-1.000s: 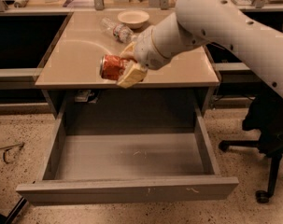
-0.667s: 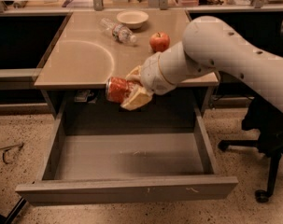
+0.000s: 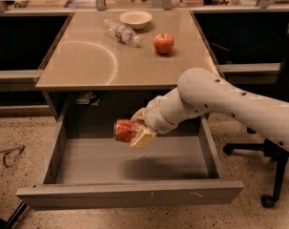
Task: Place coke can into top drawer
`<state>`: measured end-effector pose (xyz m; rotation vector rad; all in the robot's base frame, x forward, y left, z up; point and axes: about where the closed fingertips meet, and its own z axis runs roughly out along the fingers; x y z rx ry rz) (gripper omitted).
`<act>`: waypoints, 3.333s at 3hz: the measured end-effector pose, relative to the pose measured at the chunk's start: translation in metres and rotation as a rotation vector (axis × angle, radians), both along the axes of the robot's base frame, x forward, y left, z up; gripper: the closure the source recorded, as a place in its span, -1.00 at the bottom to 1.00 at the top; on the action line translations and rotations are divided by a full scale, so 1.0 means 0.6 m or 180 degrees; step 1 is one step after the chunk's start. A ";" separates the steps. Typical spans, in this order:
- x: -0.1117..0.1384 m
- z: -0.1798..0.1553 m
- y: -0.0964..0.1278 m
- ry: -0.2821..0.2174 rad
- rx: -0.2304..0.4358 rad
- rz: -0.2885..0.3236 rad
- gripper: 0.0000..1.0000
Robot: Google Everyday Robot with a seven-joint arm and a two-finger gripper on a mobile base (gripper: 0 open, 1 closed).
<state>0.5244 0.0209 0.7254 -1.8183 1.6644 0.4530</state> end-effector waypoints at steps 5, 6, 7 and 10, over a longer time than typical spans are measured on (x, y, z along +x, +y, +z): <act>0.025 -0.183 0.029 0.0063 0.0765 -0.0297 0.63; 0.025 -0.183 0.029 0.0063 0.0765 -0.0296 0.16; 0.025 -0.183 0.029 0.0064 0.0765 -0.0296 -0.30; 0.024 -0.183 0.029 0.0064 0.0765 -0.0295 -1.00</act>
Offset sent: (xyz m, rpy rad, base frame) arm 0.0137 0.0096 -0.0812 0.1380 0.0188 -0.0587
